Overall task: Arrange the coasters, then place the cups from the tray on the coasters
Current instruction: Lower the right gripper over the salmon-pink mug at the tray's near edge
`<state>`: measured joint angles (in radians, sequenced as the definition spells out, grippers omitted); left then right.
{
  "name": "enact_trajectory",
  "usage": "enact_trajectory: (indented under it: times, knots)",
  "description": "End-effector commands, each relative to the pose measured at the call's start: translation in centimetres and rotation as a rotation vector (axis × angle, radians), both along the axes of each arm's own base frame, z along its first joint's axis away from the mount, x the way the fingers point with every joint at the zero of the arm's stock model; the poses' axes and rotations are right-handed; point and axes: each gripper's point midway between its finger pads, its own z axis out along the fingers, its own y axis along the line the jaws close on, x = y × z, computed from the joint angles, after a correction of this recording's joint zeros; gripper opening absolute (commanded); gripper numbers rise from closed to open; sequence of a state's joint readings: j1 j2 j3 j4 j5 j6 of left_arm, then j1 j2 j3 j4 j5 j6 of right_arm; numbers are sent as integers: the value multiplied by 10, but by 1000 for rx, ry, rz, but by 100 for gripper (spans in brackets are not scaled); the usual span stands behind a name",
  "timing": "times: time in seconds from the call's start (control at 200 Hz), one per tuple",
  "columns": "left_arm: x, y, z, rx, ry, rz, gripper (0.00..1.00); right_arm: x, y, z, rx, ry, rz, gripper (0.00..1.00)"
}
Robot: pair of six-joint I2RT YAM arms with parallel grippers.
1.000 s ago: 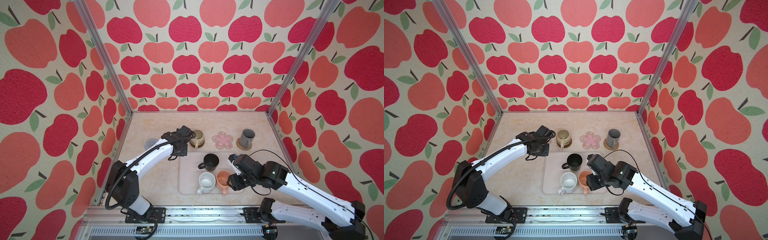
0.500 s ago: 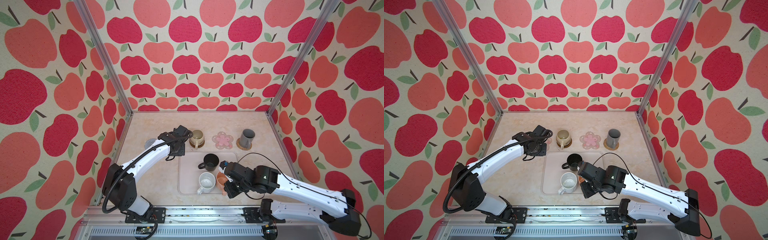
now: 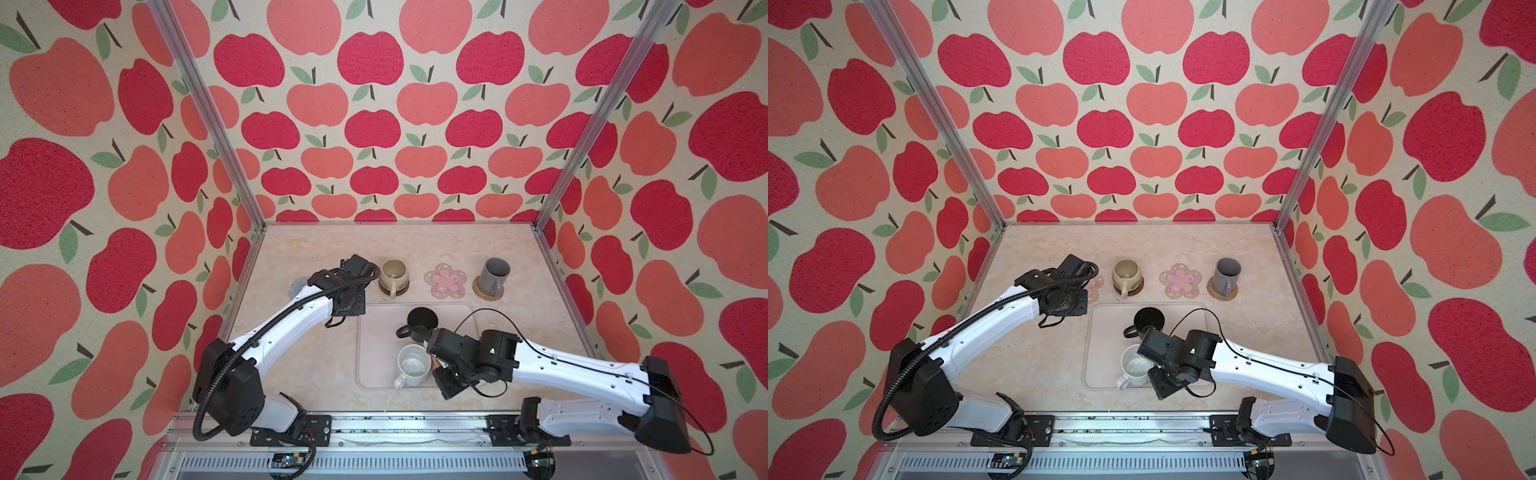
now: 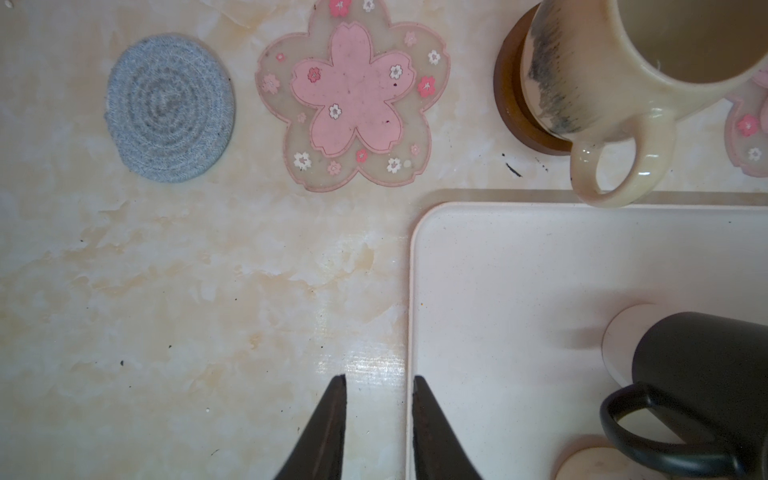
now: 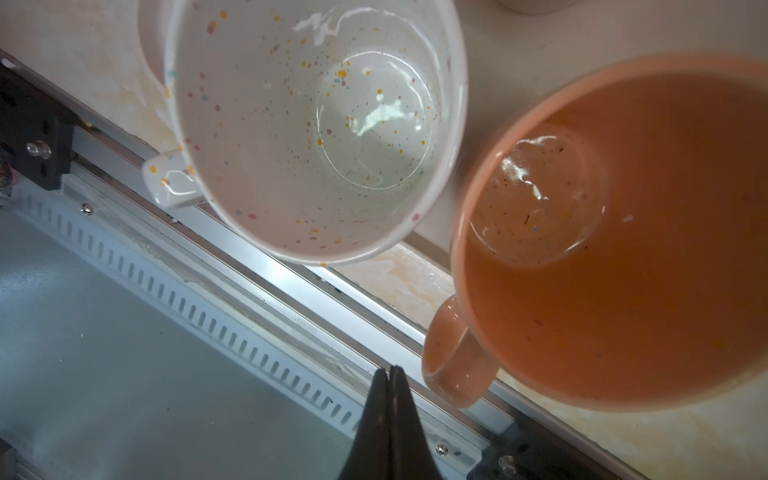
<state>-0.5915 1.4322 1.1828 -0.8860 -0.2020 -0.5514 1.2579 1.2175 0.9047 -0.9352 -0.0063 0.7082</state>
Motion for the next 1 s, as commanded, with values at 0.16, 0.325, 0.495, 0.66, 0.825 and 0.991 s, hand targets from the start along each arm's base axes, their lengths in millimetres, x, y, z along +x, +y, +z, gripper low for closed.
enact_trajectory:
  times: [0.16, 0.325, 0.495, 0.66, 0.825, 0.991]
  knots:
    - [1, 8, 7, -16, -36, 36, 29, 6, -26, -5, -75, -14, -39, 0]
    - [1, 8, 4, -36, -32, 46, 29, 15, -40, -7, -96, -18, -95, 0]
    - [1, 8, 5, -41, -31, 49, 29, 18, -50, -6, -144, -29, -109, 0]
    - [3, 7, 9, -46, -42, 48, 29, 24, -61, -5, -195, -48, -127, 0]
    - [5, 5, 10, -49, -45, 47, 29, 29, -67, -3, -215, -74, -141, 0]
    - [7, 4, 12, -56, -54, 49, 29, 33, -71, -10, -227, -89, -152, 0]
